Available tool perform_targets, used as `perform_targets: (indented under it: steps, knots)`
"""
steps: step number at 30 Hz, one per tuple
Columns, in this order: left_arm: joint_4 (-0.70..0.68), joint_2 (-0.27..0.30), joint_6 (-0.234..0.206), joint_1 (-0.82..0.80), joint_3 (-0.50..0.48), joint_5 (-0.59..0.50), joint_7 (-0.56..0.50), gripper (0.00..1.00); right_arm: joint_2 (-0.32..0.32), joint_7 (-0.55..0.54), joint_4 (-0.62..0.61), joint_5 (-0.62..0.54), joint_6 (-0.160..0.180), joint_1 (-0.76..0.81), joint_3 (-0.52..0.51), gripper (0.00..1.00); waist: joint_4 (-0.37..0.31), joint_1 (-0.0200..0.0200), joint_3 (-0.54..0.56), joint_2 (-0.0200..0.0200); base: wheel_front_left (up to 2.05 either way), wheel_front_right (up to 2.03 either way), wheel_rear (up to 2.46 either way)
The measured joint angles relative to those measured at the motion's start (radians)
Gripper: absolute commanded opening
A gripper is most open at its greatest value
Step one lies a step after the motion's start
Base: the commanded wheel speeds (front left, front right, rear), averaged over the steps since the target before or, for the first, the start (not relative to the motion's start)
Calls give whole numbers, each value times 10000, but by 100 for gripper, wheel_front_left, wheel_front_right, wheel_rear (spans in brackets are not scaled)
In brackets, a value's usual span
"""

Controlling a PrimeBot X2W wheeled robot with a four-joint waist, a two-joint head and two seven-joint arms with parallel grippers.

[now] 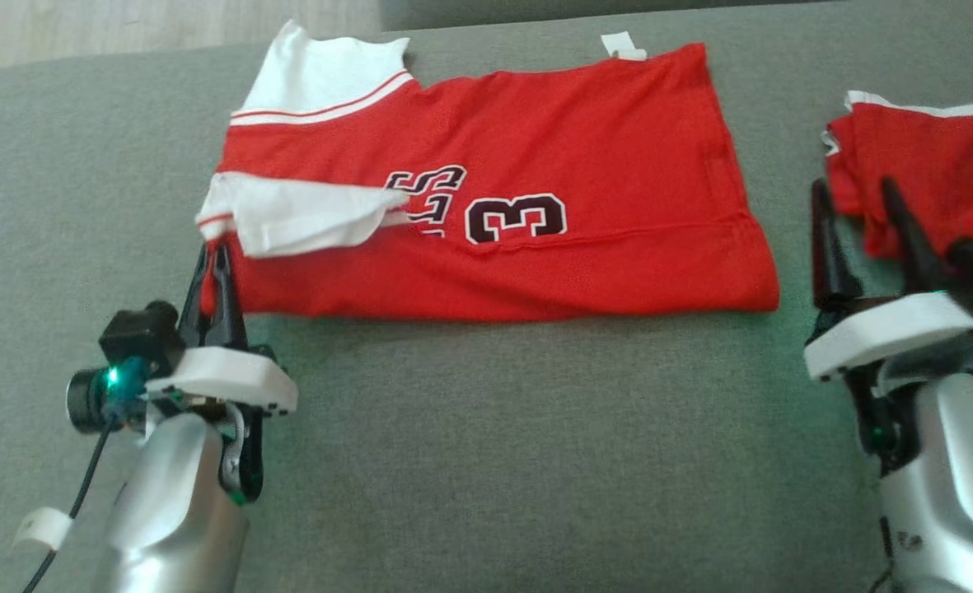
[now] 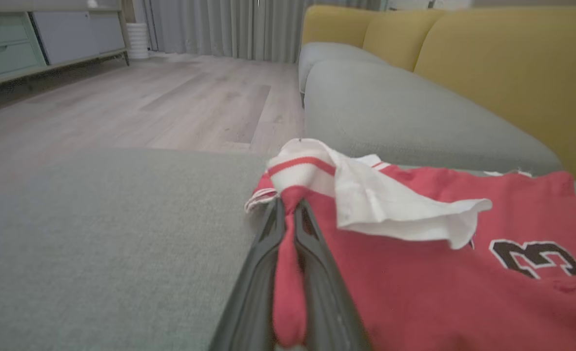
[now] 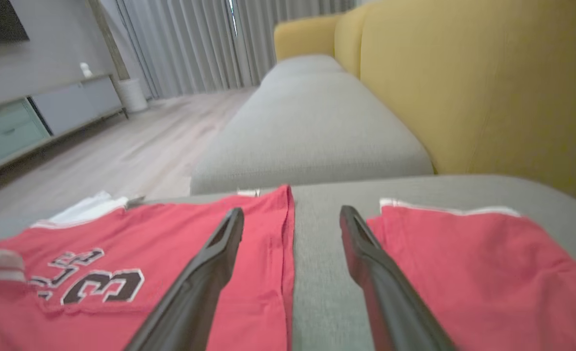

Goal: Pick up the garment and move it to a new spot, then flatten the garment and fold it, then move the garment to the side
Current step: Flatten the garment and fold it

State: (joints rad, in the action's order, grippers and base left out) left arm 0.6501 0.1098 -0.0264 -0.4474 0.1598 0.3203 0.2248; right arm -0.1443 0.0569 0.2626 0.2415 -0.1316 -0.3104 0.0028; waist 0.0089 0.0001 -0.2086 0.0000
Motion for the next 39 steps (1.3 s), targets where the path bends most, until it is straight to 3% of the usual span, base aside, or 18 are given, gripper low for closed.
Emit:
perform_targets:
  steps: [8, 18, 19, 20, 21, 28, 39]
  knots:
    - [-1087, -86, 107, 65, 186, -52, 190, 0, 708, -1816, 2197, -736, 0, -791, -725, 100, 407, -1, -44, 0, 0, 0, 0]
    - [-1154, -140, 270, 89, 642, -211, 186, 0, 782, -2811, 4314, -1168, 0, -1724, -1141, 100, 803, -1, -289, 0, 0, 0, 0]
    - [-1139, -144, 270, 89, 652, -211, 186, 0, 775, -2872, 4405, -1093, 0, -1845, -1039, 95, 826, -1, -306, 0, 0, 0, 0]
    - [-1122, -144, 270, 87, 652, -211, 186, 0, 765, -2874, 4495, -991, 0, -1971, -926, 4, 842, -1, -322, 0, 0, 0, 0]
    - [-1089, -140, 268, 87, 654, -211, 186, 0, 759, -2871, 4533, -947, 0, -2052, -757, 0, 847, 0, -331, 0, 0, 0, 0]
    - [-823, -86, 257, 90, 652, -211, 182, 0, 679, -2383, 4441, -1388, 0, -2081, -209, 0, 736, 0, -207, 0, 0, 0, 0]
    - [-663, 54, 161, 611, 667, -107, 38, 0, -579, -2909, 2911, -980, 0, -1379, 600, 0, 358, -1, 457, 0, 0, 0, 0]
